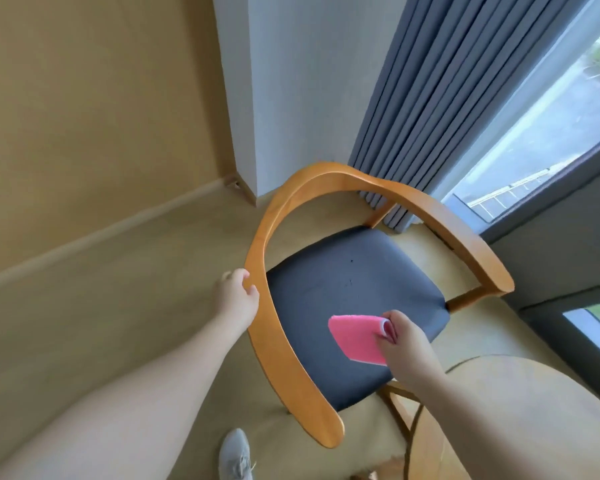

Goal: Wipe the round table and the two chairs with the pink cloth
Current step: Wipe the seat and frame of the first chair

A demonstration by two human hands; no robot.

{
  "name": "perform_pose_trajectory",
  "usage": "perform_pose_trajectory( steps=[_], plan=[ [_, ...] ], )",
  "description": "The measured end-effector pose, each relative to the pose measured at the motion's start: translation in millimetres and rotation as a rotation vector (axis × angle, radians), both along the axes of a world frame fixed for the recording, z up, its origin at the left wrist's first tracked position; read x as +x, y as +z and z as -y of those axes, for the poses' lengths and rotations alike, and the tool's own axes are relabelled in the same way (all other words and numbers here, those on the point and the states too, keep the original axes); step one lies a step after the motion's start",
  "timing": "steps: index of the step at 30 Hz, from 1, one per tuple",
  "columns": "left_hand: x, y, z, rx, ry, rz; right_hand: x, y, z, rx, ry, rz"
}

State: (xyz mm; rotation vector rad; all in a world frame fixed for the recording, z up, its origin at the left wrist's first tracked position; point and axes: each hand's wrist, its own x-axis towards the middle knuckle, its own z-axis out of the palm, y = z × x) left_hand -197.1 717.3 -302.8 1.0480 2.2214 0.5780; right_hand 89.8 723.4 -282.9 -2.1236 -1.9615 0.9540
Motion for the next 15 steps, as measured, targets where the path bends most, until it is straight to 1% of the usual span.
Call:
perform_pose_trajectory(
  steps=[3, 6, 9, 11, 13, 15],
  plan=[
    [10.0, -48.1, -9.4, -0.085, 0.021, -0.072, -9.8, -41.6, -24.5, -0.052, 0.038, 0.011],
    [23.0, -86.1, -18.2, -0.142, -0.062, -0.145, -18.3, -80.3, -50.0, -0.113, 0.083, -0.013],
    [23.6, -109.2, -25.9, -0.071, -0.169, -0.34, -23.7, -114.2, -72.7, -0.155, 0.156, -0.025],
    [15.4, -114.2, -36.7, -0.006, -0.303, -0.457, -29.3, -128.8, -88.9, -0.183, 0.2, -0.053],
    [5.8, -112.8, -51.7, 0.03, -0.408, -0.489, -35.1, -140.8, -105.8, -0.2, 0.219, -0.079],
    [0.0, -108.5, -63.6, 0.057, -0.449, -0.49, -40.0, -151.5, -121.9, -0.195, 0.235, -0.097]
  ],
)
